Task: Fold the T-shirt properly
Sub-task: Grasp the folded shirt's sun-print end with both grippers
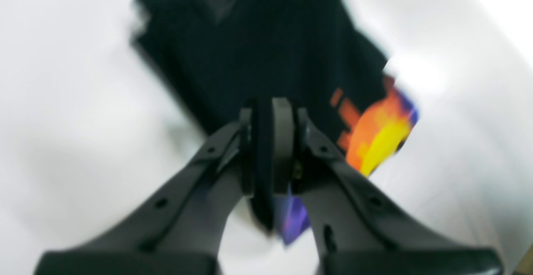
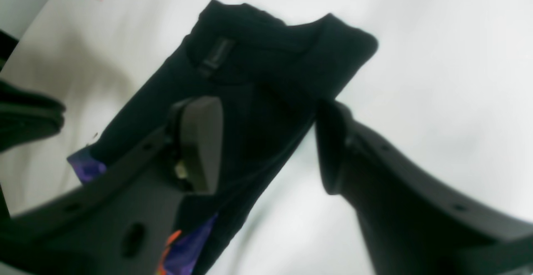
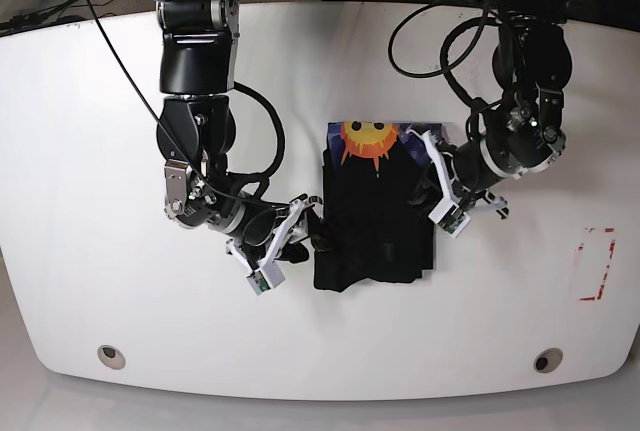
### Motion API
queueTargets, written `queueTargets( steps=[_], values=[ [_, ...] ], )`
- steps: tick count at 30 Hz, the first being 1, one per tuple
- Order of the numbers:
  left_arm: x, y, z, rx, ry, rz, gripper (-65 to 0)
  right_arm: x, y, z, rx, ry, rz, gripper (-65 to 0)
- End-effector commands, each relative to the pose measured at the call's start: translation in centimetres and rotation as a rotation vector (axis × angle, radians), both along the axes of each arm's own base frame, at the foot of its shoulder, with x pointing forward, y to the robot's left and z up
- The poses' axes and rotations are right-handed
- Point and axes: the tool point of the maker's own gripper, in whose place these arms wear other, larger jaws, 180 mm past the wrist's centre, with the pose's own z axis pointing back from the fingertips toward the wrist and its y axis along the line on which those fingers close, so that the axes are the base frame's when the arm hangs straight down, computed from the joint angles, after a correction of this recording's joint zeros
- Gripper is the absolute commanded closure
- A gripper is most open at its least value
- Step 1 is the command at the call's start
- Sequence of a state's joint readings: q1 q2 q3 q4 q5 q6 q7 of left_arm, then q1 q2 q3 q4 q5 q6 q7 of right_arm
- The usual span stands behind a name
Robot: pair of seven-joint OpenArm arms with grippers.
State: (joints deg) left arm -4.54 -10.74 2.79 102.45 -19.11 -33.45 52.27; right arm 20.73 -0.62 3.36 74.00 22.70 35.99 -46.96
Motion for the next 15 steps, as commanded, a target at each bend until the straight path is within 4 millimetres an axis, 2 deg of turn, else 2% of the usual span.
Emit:
queueTargets(
  steps=[1, 4, 10, 15],
  values=[
    [0.8, -1.1, 0.7, 0.016, -0.033, -0.027, -4.3, 0.7, 1.5, 1.2, 0.025, -0.033, 0.034, -22.7],
    [0.7, -2.2, -0.6, 0.044, -0.011, -0.034, -4.3, 1.0, 3.1, 0.6, 0.033, -0.024, 0.071, -19.3],
    [0.3, -2.3, -3.0, 0.060, 0.053, -0.013, -4.3, 1.9, 4.9, -3.0, 0.098, 0.053, 0.060, -19.3],
    [0.1, 0.3, -5.9, 0.053, 0.148, 0.065, -4.3, 2.6, 3.9, -6.0, 0.156, 0.123, -0.025, -19.3]
  ],
)
